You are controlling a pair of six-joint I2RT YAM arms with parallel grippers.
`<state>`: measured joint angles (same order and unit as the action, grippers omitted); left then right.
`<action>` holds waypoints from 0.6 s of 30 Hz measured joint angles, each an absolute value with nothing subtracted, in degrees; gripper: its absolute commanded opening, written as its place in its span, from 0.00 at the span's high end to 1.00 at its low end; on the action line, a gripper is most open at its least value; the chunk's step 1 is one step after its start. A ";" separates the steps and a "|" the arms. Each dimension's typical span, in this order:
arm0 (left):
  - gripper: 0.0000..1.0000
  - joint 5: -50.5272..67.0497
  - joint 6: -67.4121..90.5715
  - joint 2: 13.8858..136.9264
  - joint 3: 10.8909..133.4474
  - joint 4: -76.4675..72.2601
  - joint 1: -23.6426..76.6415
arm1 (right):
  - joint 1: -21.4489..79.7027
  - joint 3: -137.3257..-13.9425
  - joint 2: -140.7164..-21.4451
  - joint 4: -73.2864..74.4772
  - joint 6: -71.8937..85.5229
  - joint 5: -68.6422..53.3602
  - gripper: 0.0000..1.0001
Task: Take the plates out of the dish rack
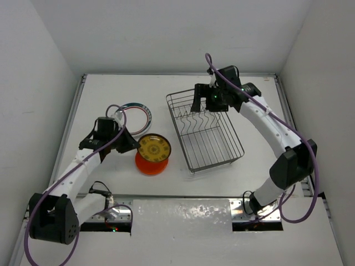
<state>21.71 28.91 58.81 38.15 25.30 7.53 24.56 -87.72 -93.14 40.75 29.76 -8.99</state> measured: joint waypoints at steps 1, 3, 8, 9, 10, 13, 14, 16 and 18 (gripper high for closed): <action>1.00 20.23 29.47 59.11 37.32 26.09 7.53 | 24.49 -88.09 -92.79 42.06 28.91 -7.70 0.01; 1.00 17.78 30.52 60.05 36.01 27.40 7.53 | 24.51 -88.77 -92.29 44.01 27.64 -5.89 0.01; 0.57 12.99 32.34 61.08 35.42 30.15 7.53 | 24.49 -89.38 -90.21 47.29 25.34 -2.74 0.01; 0.46 12.23 32.27 61.08 35.48 30.35 7.53 | 24.43 -89.38 -89.65 47.64 25.10 -2.39 0.01; 0.38 11.68 32.75 61.08 35.66 30.61 7.53 | 24.25 -89.25 -89.03 47.88 24.97 -1.98 0.01; 0.19 10.00 33.91 61.08 37.26 32.34 7.53 | 23.22 -87.61 -86.52 48.03 24.80 -1.63 0.01; 0.11 9.39 34.15 61.08 38.30 33.17 7.53 | 22.35 -86.63 -85.43 48.18 24.80 -1.58 0.01; 0.09 8.27 34.39 61.08 40.80 34.61 7.53 | 20.53 -85.06 -83.59 48.90 24.77 -0.97 0.01; 0.08 6.63 34.09 61.14 44.36 36.80 7.53 | 18.94 -84.38 -82.11 50.74 24.43 0.86 0.01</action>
<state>6.63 34.09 61.14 44.36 36.80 7.53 18.94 -84.38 -82.11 50.74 24.43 0.86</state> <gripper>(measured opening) 0.909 0.985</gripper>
